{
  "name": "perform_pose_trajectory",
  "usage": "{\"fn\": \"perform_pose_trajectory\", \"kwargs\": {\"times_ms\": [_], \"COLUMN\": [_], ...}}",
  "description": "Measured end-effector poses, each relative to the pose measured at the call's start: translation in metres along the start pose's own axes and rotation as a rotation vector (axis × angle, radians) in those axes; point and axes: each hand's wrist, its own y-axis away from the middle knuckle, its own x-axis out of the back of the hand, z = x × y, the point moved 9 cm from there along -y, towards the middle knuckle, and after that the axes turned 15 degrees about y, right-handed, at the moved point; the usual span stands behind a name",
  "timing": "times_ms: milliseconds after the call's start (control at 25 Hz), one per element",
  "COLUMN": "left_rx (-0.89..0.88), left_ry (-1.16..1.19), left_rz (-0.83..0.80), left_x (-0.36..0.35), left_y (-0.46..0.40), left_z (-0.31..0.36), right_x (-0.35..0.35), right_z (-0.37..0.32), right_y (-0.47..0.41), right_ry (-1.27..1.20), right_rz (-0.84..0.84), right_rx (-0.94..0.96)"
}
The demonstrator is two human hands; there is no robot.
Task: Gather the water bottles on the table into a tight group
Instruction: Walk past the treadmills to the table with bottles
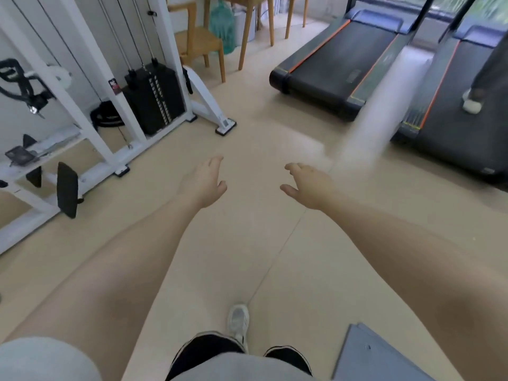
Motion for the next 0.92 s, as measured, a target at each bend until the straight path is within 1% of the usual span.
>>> {"fn": "perform_pose_trajectory", "kwargs": {"times_ms": [120, 240, 440, 520, 640, 720, 760, 840, 920], "left_rx": [-0.026, -0.112, -0.224, -0.226, -0.224, -0.189, -0.155, -0.085, -0.011], "left_ry": [0.057, 0.089, 0.072, 0.055, 0.025, 0.076, 0.124, 0.177, 0.2], "left_rz": [0.037, 0.049, -0.017, -0.028, -0.021, 0.057, 0.099, 0.149, 0.176], "left_x": [0.033, 0.047, 0.021, 0.017, 0.032, 0.06, 0.075, 0.1, 0.119], "left_y": [-0.102, -0.202, -0.368, -0.44, -0.534, -0.598, -0.627, -0.681, -0.735], "left_z": [0.009, 0.044, 0.103, 0.119, 0.137, 0.135, 0.129, 0.105, 0.07], "right_x": [0.046, 0.071, 0.088, 0.097, 0.124, 0.146, 0.155, 0.165, 0.166], "right_z": [0.037, 0.091, 0.193, 0.235, 0.287, 0.312, 0.318, 0.318, 0.31], "right_y": [-0.082, -0.156, -0.297, -0.362, -0.455, -0.527, -0.563, -0.632, -0.703], "right_ry": [-0.067, -0.116, -0.145, -0.116, -0.092, -0.116, -0.17, -0.295, -0.354], "right_rz": [0.082, 0.103, 0.155, 0.138, 0.108, 0.115, 0.112, 0.092, 0.055], "right_rx": [-0.05, -0.115, -0.198, -0.2, -0.195, -0.179, -0.177, -0.154, -0.091]}}
